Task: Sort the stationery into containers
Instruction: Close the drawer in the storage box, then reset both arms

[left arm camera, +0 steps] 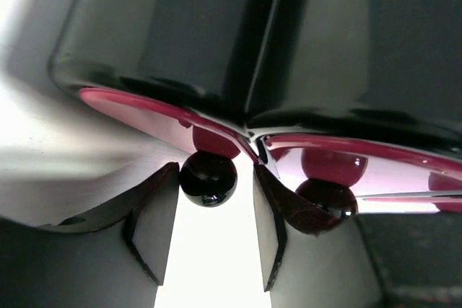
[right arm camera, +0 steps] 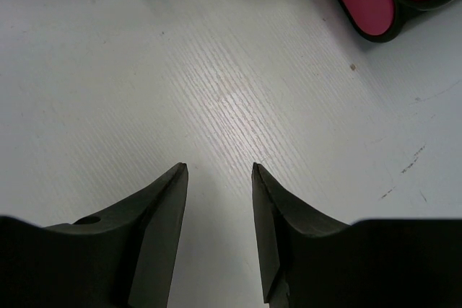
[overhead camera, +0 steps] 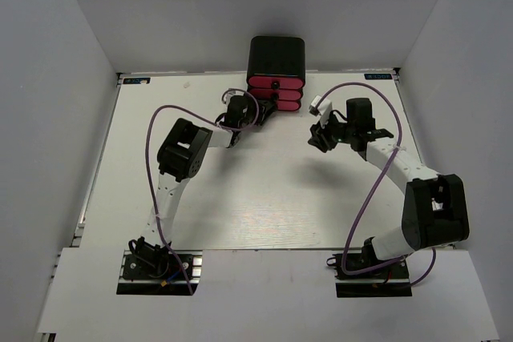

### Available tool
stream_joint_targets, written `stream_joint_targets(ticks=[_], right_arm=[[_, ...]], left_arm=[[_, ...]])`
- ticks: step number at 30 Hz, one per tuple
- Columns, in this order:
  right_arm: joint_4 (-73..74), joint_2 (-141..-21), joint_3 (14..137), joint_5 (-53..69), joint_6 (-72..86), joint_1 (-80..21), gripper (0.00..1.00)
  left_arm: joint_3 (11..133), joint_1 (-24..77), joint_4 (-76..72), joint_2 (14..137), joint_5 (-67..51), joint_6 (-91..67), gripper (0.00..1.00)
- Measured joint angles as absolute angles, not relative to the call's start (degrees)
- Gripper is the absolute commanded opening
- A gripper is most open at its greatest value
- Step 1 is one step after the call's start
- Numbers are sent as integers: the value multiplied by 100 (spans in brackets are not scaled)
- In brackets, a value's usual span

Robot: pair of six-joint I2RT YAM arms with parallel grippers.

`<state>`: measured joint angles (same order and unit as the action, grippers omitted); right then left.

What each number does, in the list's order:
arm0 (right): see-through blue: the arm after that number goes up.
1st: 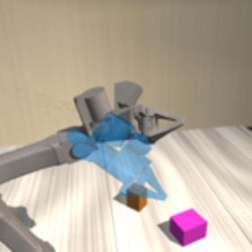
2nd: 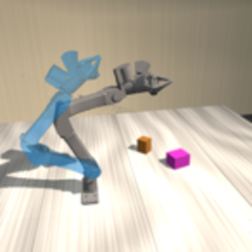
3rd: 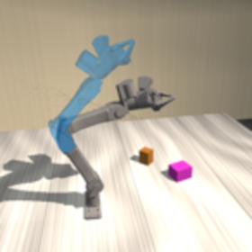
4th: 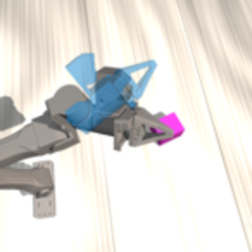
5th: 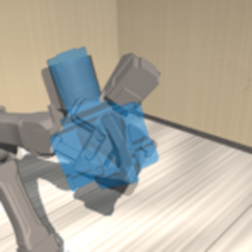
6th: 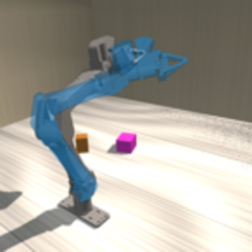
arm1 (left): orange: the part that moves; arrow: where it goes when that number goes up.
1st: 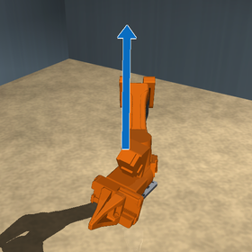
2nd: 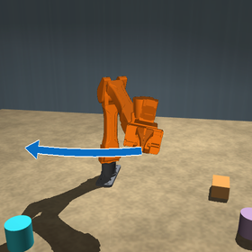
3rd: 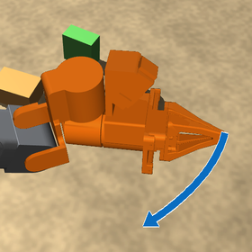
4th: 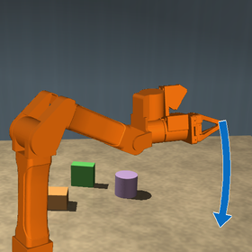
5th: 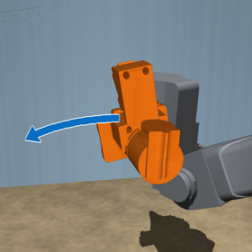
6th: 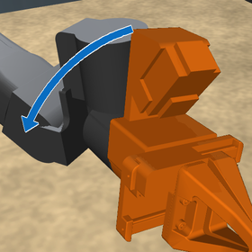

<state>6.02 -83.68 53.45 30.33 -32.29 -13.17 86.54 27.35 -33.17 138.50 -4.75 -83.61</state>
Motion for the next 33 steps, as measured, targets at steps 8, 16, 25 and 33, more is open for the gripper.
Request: stream_joint_targets(ticks=[8,16,25,33], right_arm=[[602,-8359,5336,3024,-3256,-1297,47],[620,-8252,5148,3020,-3301,-1273,47],[631,-7979,4847,3006,-3339,-1271,53],[602,-7498,4499,2862,-3159,-1264,90]], left_arm=[[8643,2738,-3382,13850,-473,-8394,59],[7183,2731,-4136,13312,-617,-8420,58],[5693,2705,-4316,11963,-1107,-7743,58],[4665,2705,-2762,10086,-1470,-6117,66]])
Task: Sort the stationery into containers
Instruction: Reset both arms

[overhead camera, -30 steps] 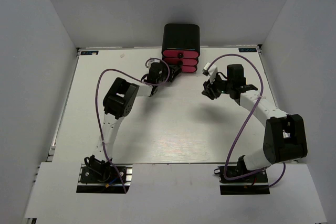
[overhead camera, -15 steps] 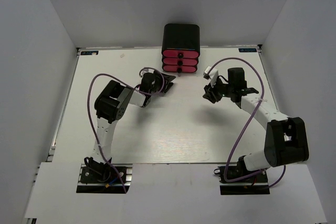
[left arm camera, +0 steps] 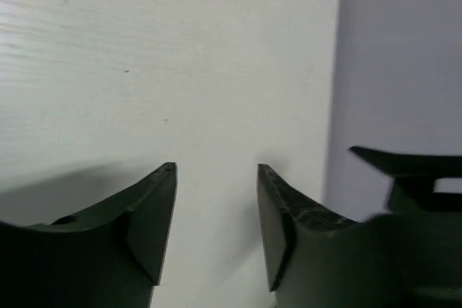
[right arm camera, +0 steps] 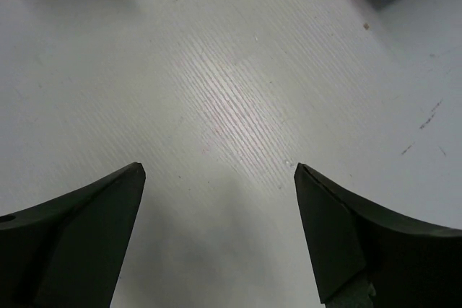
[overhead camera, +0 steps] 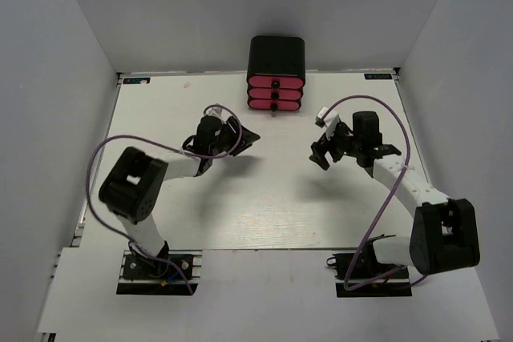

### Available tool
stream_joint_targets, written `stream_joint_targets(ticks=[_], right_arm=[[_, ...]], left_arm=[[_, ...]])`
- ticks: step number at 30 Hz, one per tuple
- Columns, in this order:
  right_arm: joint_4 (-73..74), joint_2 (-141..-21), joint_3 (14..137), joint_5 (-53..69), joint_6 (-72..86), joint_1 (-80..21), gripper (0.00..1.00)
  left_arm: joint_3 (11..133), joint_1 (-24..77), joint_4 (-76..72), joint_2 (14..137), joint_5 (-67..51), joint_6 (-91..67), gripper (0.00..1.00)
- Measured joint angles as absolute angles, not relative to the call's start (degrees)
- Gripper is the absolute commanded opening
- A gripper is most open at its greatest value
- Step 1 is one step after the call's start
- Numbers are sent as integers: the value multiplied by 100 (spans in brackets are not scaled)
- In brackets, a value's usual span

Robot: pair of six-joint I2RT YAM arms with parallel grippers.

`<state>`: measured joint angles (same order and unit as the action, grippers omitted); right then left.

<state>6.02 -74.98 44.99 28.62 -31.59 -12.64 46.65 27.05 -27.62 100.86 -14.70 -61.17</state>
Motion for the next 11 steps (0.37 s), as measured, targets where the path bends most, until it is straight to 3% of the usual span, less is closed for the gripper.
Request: stream_joint_targets(ticks=[3,7,11], right_arm=[[532,-7205,4403,2563,-2591,-1260,90],[449,-7019,4453,2049,-1717,-1260,90],[569,-6978,4541,1708,-1151,-1245,90]], left_arm=[[4543,2751,-1638,9150,-1138,-5308,75],[4064,2788,-545,7288,-491,-4582,100],[3520,2799,152,5332,233,-4252,100]])
